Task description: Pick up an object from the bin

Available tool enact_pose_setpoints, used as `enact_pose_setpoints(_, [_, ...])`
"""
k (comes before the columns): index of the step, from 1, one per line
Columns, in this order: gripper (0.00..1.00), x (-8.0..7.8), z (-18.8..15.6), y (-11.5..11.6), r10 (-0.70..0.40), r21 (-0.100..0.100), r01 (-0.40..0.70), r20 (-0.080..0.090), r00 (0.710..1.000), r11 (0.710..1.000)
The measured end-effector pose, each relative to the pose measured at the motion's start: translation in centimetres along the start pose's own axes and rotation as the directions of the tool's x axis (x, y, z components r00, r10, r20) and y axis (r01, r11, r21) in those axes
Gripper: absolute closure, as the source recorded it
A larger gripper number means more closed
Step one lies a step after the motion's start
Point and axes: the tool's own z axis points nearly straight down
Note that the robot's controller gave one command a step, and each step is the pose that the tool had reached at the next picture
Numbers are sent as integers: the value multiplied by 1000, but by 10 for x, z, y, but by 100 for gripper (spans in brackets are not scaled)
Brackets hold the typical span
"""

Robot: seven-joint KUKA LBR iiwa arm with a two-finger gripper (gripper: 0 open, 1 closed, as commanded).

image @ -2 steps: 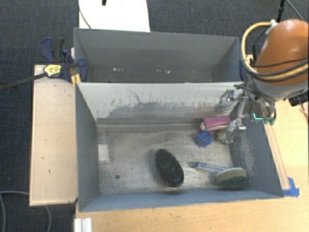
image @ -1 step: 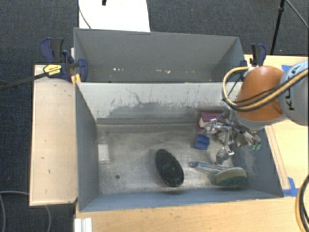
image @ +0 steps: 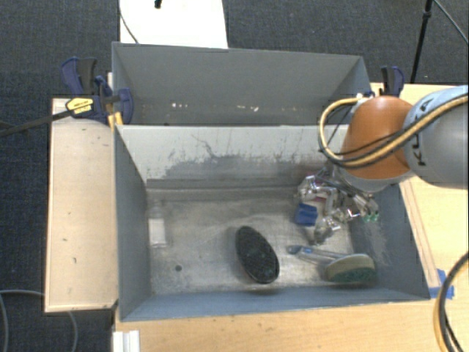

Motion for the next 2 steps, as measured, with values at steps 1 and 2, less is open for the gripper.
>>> enact_pose_setpoints(1, [100,-3,-2,0,-1,1,1,12,1000,1000])
enact_pose_setpoints(2, [100,25,-148,-4,-211,4,211,10,977,977])
